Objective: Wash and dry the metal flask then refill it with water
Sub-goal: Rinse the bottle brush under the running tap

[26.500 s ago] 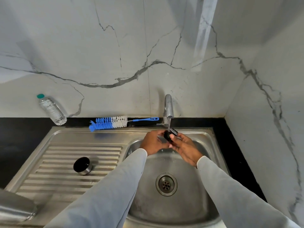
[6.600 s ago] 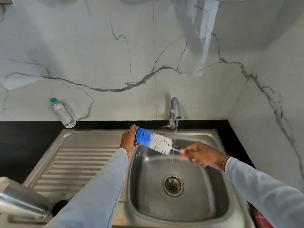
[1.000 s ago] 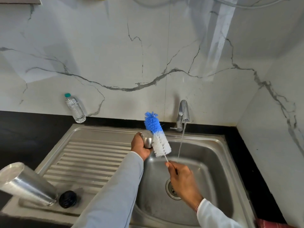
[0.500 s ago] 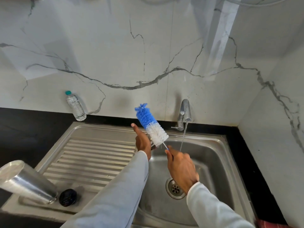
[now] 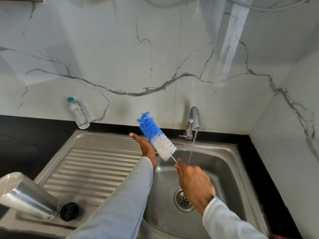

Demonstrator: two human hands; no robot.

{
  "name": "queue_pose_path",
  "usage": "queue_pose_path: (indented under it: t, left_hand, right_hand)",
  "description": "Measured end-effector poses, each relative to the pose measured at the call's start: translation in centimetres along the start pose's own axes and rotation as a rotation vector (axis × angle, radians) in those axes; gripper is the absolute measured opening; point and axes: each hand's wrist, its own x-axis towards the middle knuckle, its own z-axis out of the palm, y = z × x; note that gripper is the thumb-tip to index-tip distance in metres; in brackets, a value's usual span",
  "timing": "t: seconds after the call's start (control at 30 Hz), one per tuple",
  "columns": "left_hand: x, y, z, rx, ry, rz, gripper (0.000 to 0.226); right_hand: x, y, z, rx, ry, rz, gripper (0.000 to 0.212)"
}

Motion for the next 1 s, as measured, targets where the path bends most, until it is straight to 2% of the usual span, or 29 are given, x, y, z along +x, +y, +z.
queue_pose_path:
  t: [0.1, 0.17, 0.27, 0.33, 0.4, 0.5, 0.6, 0.73, 0.9, 1.0]
  left_hand:
    - [0.9, 0.7, -0.8, -0.105, -0.041, -0.01, 0.106]
    - [1.0, 0.4, -0.9, -0.142, -0.083, -0.039, 0.106]
    - [0.8, 0.0, -0.8, -0.145, -0.14, -0.096, 0.105]
    - [1.3, -0.1, -1.0, -0.121, -0.205, -0.102, 0.108]
    - [1.4, 0.4, -1.0, -0.107, -0.23, -0.089, 0.106]
    - [2.2, 1.2, -1.4, -0.122, -0.252, -0.089, 0.081]
    - [2.2, 0.9, -1.6, 0.016, -0.276, -0.128, 0.09]
    - [1.8, 0.6, -1.5, 0.041, -0.262, -0.131, 0.086]
    - [2.4, 1.6, -2.5, -0.019, -0.267, -0.143, 0.075]
    - [1.6, 1.4, -2.8, 0.047, -0.371, -0.198, 0.066]
  right_hand:
    - [-3.0, 0.7, 0.3, -0.052, -0.079, -0.039, 0.039]
    - [-2.4, 1.2, 0.5, 0.039, -0.045, -0.018, 0.037]
    - [0.1, 1.5, 0.9, 0.273, 0.005, -0.054, 0.024]
    - [1.1, 1.4, 0.8, 0.357, 0.026, -0.066, 0.034]
    - [0.8, 1.4, 0.3, 0.436, 0.035, -0.058, 0.031]
    - [-0.2, 2.4, 0.3, 0.505, 0.038, -0.031, 0.038]
    - [0.7, 2.4, 0.2, 0.571, 0.02, 0.053, 0.044]
    - [2.7, 1.2, -0.3, 0.604, -0.006, 0.089, 0.044]
    - [-1.0, 2.5, -0.2, 0.611, -0.051, 0.086, 0.035]
    - [-0.8, 2.1, 0.3, 0.613, -0.047, 0.09, 0.038]
